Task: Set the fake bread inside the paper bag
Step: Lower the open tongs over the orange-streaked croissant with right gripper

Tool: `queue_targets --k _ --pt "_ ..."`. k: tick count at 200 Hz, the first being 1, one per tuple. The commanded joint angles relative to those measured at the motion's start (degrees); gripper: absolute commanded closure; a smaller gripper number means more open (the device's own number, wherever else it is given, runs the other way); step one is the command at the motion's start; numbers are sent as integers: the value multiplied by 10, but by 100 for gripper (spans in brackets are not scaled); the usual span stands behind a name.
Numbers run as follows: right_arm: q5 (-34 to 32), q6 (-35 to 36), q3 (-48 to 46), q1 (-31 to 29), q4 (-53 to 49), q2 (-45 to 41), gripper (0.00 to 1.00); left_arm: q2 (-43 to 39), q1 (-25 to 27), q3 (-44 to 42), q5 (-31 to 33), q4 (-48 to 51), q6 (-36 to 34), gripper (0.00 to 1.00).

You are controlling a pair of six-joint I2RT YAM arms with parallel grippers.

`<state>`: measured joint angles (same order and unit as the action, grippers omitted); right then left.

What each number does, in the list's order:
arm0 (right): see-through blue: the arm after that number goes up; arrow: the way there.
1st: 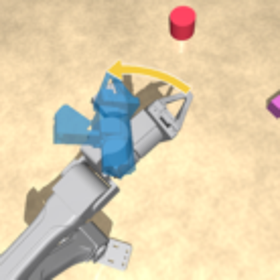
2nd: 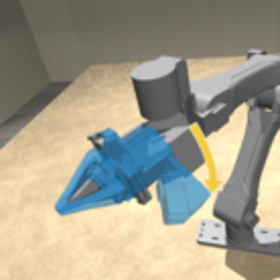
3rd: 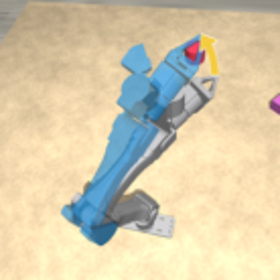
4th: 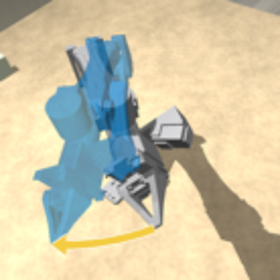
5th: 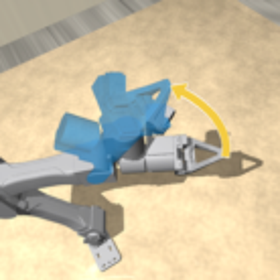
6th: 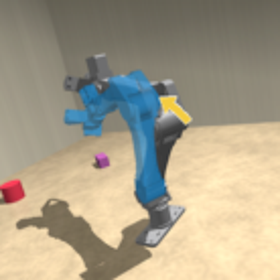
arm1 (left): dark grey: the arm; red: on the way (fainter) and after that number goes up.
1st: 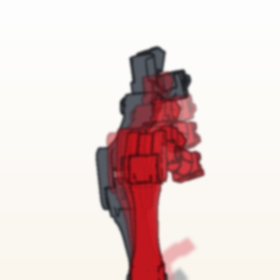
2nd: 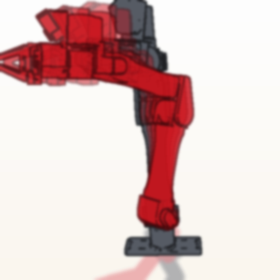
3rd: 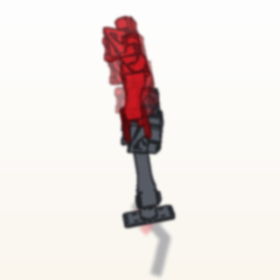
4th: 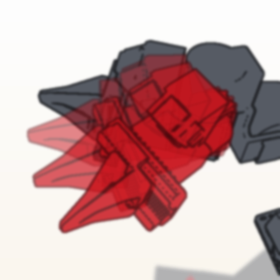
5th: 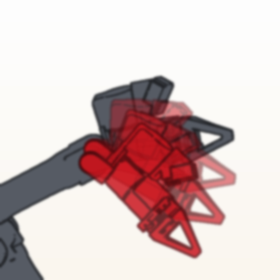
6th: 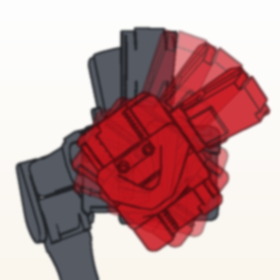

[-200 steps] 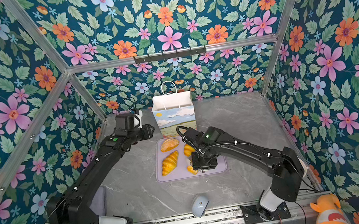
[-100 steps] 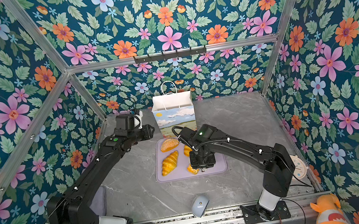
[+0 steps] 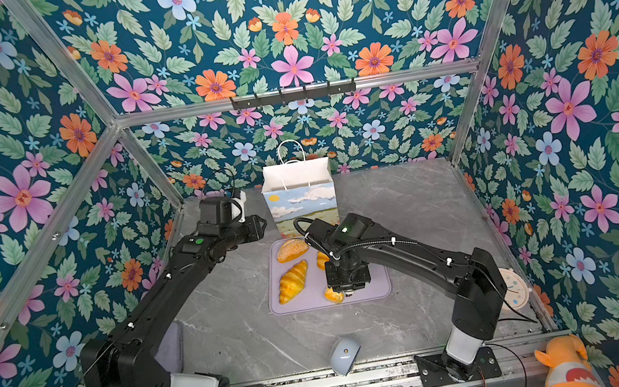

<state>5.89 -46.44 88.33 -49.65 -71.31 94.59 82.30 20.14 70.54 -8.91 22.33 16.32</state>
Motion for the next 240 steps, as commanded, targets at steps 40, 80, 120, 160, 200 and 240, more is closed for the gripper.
queue_targets --k 40,80,120,160,200,240 --pt "-12 31 14 15 -47 -3 67 -3 -1 3 4 -5 -6 50" --pt "-14 88 13 35 -50 -15 67 -6 -1 0 3 -3 -4 50" --pt "-19 121 16 42 -65 -8 65 -13 -1 -7 7 -2 -4 50" --pt "-8 78 35 38 -83 -1 58 -11 -1 -8 6 -2 -2 50" --pt "-3 38 45 27 -86 -1 54 -5 -1 -8 -2 -8 0 50" --pt "-14 14 57 24 -97 23 50 -3 -1 -15 -8 -16 0 50"
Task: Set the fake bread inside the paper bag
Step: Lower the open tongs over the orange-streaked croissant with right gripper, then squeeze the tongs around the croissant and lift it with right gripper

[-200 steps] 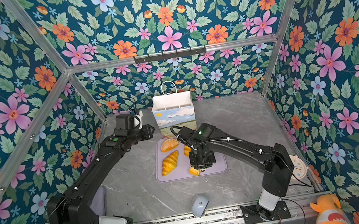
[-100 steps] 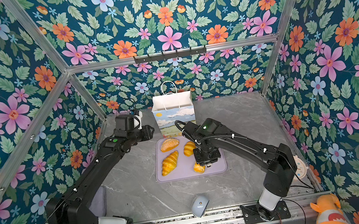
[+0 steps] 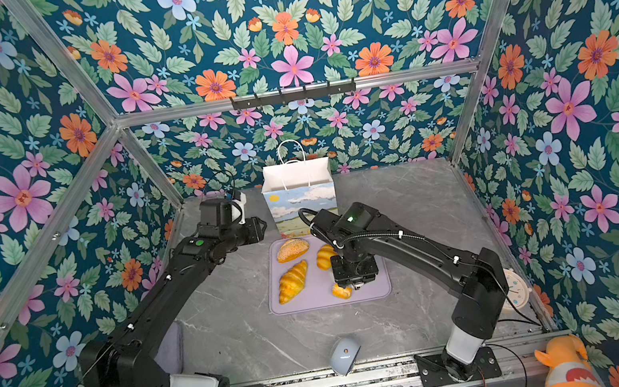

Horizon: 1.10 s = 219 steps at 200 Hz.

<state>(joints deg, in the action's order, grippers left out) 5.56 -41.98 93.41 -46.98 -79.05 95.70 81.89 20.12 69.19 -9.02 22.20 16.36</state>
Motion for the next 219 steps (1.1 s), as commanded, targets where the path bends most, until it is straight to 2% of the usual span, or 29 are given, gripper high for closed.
queue_targets --k 1,52,132,174,197,219 --pt "-11 -31 6 -3 -20 12 50 1 0 -2 -7 -15 -1 50" --pt "0 -50 -7 -5 0 22 48 -3 -1 -4 -8 -17 -4 50" --pt "5 -53 5 -5 11 46 50 -10 -1 -9 -14 -21 -2 50" --pt "10 -49 7 -5 17 45 60 -12 0 -10 -12 -21 -1 50" --pt "11 -43 9 -6 16 39 69 -12 0 -8 -12 -21 0 50" --pt "10 -33 16 -6 9 30 72 -11 0 -5 -10 -19 0 50"
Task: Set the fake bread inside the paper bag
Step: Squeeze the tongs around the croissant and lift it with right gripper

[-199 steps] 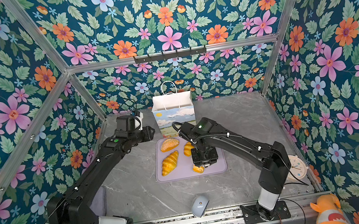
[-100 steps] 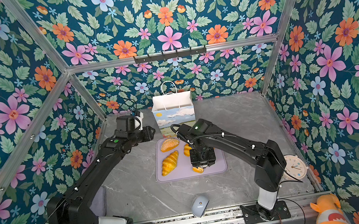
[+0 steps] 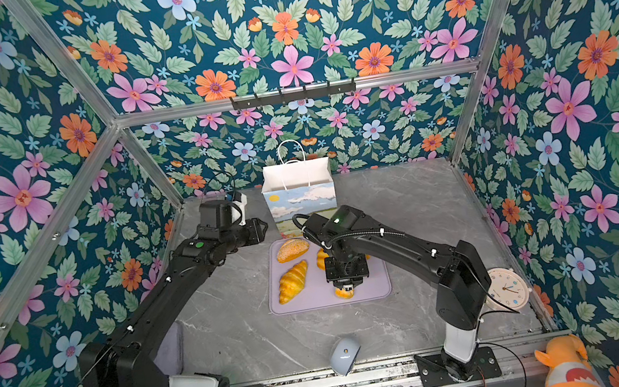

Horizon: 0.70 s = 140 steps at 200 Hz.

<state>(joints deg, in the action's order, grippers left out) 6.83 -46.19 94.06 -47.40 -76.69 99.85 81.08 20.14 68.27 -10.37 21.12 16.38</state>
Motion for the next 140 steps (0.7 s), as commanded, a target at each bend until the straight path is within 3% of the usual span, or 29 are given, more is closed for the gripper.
queue_targets --k 1,86,140 --pt "-3 10 10 -2 -15 -12 72 -3 -1 5 4 -7 0 50" --pt "-36 106 42 3 -60 -121 74 2 -1 29 4 6 1 50" --pt "-63 216 54 54 -76 -179 75 5 -1 67 -4 25 3 50"
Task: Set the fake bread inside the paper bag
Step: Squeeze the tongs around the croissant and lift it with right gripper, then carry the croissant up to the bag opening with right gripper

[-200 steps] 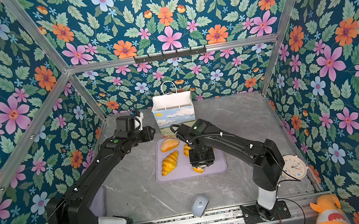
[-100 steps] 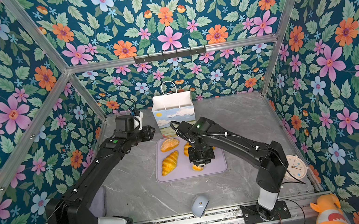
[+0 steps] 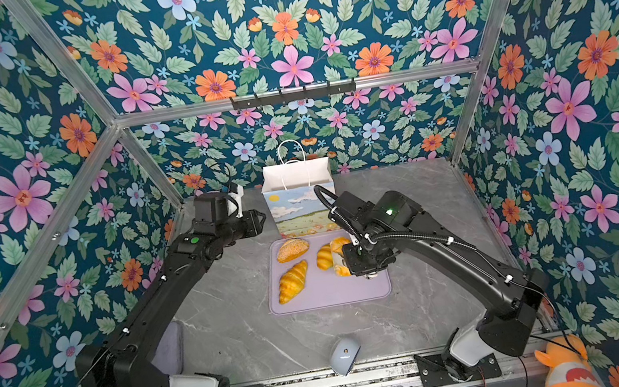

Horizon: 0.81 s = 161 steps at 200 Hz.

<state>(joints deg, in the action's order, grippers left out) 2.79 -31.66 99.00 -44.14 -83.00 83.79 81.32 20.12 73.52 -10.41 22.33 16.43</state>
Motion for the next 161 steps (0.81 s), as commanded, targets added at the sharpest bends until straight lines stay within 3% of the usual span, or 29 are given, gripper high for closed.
queue_targets --k 1,57,115,161 --pt "-23 71 5 25 -13 -20 75 2 -1 15 -4 13 3 50" --pt "-46 221 36 93 4 -44 73 14 -1 61 -4 47 4 50" --pt "20 362 88 198 63 -42 73 8 -1 80 3 60 8 50" --pt "93 411 111 258 142 -20 74 23 -1 85 1 60 7 50"
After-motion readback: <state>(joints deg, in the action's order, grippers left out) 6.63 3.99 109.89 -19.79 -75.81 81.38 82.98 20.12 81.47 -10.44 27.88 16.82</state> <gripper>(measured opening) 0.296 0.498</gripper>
